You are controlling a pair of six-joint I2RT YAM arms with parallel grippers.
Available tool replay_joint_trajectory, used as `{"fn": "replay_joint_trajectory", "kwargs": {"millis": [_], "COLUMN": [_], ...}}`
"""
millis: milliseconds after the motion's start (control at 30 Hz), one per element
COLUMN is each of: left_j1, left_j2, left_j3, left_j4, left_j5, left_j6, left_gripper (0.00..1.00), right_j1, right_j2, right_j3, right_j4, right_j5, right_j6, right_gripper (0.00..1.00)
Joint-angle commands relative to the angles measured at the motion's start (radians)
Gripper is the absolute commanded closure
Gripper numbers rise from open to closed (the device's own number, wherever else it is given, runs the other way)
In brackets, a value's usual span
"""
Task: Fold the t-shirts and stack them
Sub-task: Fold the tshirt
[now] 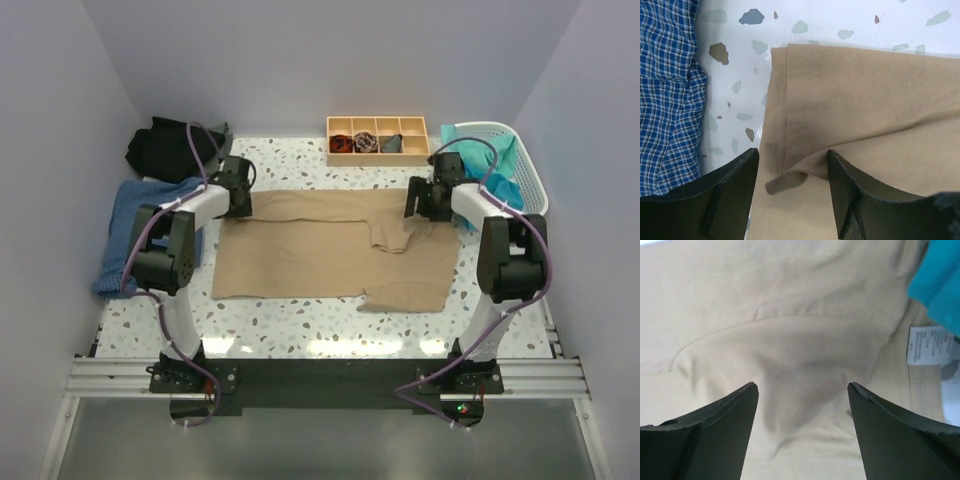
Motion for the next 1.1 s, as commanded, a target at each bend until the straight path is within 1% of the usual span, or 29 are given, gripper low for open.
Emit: {"fn": "replay_joint_trajectory", "kwargs": {"millis": [0, 100, 133, 167, 200, 233, 267, 300, 367, 400, 467, 500, 533, 567, 633, 667, 700, 733, 800, 867, 967, 1067], "left_j1": [-0.025, -0.046, -0.049, -0.051, -0.054, -0.063, -0.071, -0.081, -0.12, -0.13, -0.147, -0.153, -0.166, -0.172, -0.187, -0.195, -0.206, -0.219, -0.219, -0.224, -0.23, -0.23], "left_j2": [-0.159, -0.243, -0.262, -0.297, -0.316, -0.334, -0.369, -0.388, -0.444, -0.464, -0.529, -0.552, -0.573, -0.619, -0.656, -0.69, -0.707, -0.722, -0.741, -0.739, -0.732, -0.728], "left_j3": [-0.025, -0.033, -0.038, -0.044, -0.07, -0.093, -0.117, -0.174, -0.232, -0.293, -0.36, -0.422, -0.452, -0.478, -0.539, -0.556, -0.584, -0.598, -0.613, -0.616, -0.625, -0.641], "left_j4": [0.059, 0.07, 0.068, 0.068, 0.07, 0.088, 0.096, 0.102, 0.091, 0.085, 0.064, 0.053, 0.027, 0.015, -0.039, -0.053, -0.067, -0.085, -0.128, -0.14, -0.153, -0.147], "left_j5": [-0.028, 0.018, 0.081, 0.115, 0.15, 0.231, 0.262, 0.278, 0.266, 0.253, 0.235, 0.227, 0.206, 0.195, 0.181, 0.172, 0.157, 0.144, 0.124, 0.118, 0.117, 0.106], "left_j6": [0.018, 0.021, 0.016, 0.009, -0.013, -0.022, -0.031, -0.051, -0.074, -0.106, -0.146, -0.191, -0.211, -0.228, -0.286, -0.3, -0.335, -0.346, -0.369, -0.366, -0.366, -0.373], "left_gripper": [0.37, 0.34, 0.34, 0.34, 0.34, 0.34, 0.34, 0.34, 0.34, 0.33, 0.32, 0.32, 0.32, 0.32, 0.31, 0.31, 0.3, 0.28, 0.28, 0.28, 0.28, 0.29], "right_j1": [-0.003, -0.003, -0.003, -0.003, -0.003, -0.003, -0.001, -0.003, 0.009, 0.015, 0.045, 0.054, 0.071, 0.078, 0.104, 0.121, 0.137, 0.175, 0.201, 0.223, 0.255, 0.281], "right_j2": [-0.209, -0.286, -0.301, -0.317, -0.359, -0.381, -0.406, -0.448, -0.498, -0.519, -0.59, -0.619, -0.669, -0.702, -0.761, -0.83, -0.858, -0.89, -0.953, -0.986, -0.983, -0.981], "right_j3": [-0.071, -0.105, -0.119, -0.138, -0.195, -0.226, -0.255, -0.299, -0.342, -0.375, -0.404, -0.436, -0.453, -0.471, -0.545, -0.566, -0.606, -0.622, -0.663, -0.701, -0.746, -0.806], "right_j4": [0.068, 0.021, -0.009, -0.014, -0.011, -0.001, 0.0, -0.01, -0.045, -0.06, -0.12, -0.137, -0.178, -0.195, -0.215, -0.223, -0.229, -0.256, -0.302, -0.307, -0.32, -0.295], "right_j5": [-0.087, -0.033, -0.033, -0.053, -0.103, -0.129, -0.157, -0.175, -0.177, -0.174, -0.115, -0.079, 0.005, 0.027, 0.06, 0.106, 0.119, 0.136, 0.182, 0.168, 0.151, 0.145], "right_j6": [0.011, 0.052, 0.058, 0.066, 0.086, 0.095, 0.104, 0.121, 0.143, 0.16, 0.184, 0.221, 0.248, 0.285, 0.389, 0.426, 0.49, 0.521, 0.589, 0.609, 0.634, 0.652], "right_gripper": [0.22, 0.22, 0.23, 0.24, 0.26, 0.27, 0.27, 0.27, 0.27, 0.28, 0.28, 0.27, 0.27, 0.27, 0.3, 0.3, 0.3, 0.3, 0.3, 0.3, 0.3, 0.3]}}
